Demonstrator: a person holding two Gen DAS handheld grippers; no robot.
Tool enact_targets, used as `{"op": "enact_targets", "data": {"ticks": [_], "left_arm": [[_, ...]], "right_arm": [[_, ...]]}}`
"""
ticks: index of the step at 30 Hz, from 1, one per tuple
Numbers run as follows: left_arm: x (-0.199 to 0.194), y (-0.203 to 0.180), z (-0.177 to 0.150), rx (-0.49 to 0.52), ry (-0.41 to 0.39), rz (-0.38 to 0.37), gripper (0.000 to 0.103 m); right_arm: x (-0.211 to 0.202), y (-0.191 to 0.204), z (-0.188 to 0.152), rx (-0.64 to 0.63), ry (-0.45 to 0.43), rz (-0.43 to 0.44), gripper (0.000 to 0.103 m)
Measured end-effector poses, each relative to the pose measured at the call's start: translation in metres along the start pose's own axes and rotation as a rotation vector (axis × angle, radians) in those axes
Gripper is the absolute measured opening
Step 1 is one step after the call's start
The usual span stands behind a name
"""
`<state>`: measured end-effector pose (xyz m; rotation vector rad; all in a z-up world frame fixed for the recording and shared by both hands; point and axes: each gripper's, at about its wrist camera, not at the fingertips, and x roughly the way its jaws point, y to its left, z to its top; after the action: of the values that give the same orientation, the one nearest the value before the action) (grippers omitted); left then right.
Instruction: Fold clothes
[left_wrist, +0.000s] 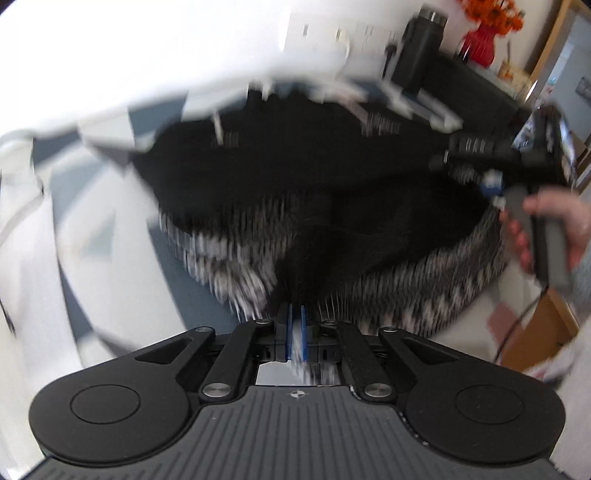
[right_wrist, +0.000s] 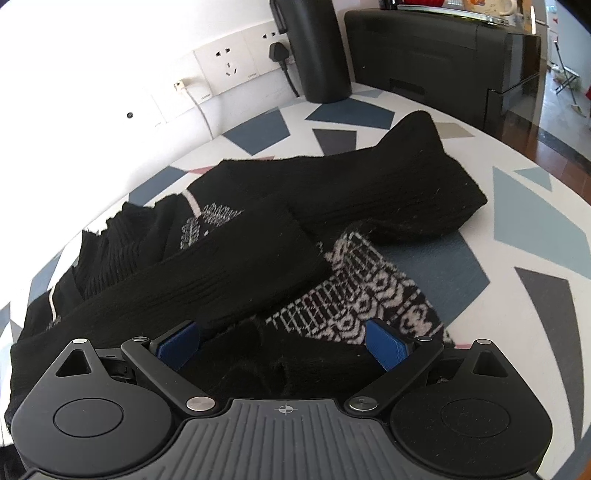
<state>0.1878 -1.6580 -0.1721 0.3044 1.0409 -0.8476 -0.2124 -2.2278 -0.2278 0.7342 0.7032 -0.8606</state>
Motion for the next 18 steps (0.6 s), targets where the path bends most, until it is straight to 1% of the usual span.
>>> {"op": "enact_targets", "data": {"ticks": [2,3,6,8,10,11,12,13,14,16,18], "left_arm": [[0.005,-0.001,-0.01,-0.006,0.032,0.005,0.003],[0.004,-0.001,-0.012,-0.008,0.028,-0.005,0.003],[-0.006,0.004,-0.008,-0.034,-0.028,0.001,0.012],[-0.012,0.012,-0.002,-0.073,-0.071,0.01,0.023],[-0.017,0.021,0.007,-0.128,-0.122,0.029,0.028],[-0.02,0.025,0.011,-0.156,-0.148,0.038,0.037],[-0.02,0.028,0.017,-0.177,-0.176,0.057,0.042],[-0.018,0.028,0.025,-0.187,-0.204,0.085,0.054],[-0.015,0.027,0.031,-0.188,-0.225,0.111,0.062],[-0.003,0.021,0.044,-0.181,-0.237,0.146,0.062],[0.014,0.015,0.054,-0.164,-0.213,0.137,0.062]], "right_arm": [[0.001,0.002,-0.004,-0.013,0.014,0.001,0.096],[0.001,0.003,-0.005,-0.022,0.02,0.002,0.096],[0.0,0.009,-0.011,-0.06,0.024,-0.003,0.097],[0.0,0.012,-0.014,-0.086,0.025,-0.006,0.097],[-0.001,0.014,-0.016,-0.1,0.029,-0.007,0.097],[-0.001,0.015,-0.017,-0.105,0.031,-0.006,0.097],[-0.002,0.016,-0.017,-0.109,0.034,-0.006,0.097],[-0.002,0.016,-0.017,-0.111,0.036,-0.004,0.097],[-0.003,0.015,-0.016,-0.108,0.038,-0.001,0.097],[-0.004,0.013,-0.016,-0.102,0.041,0.005,0.097],[-0.006,0.011,-0.015,-0.103,0.045,0.013,0.097]]}}
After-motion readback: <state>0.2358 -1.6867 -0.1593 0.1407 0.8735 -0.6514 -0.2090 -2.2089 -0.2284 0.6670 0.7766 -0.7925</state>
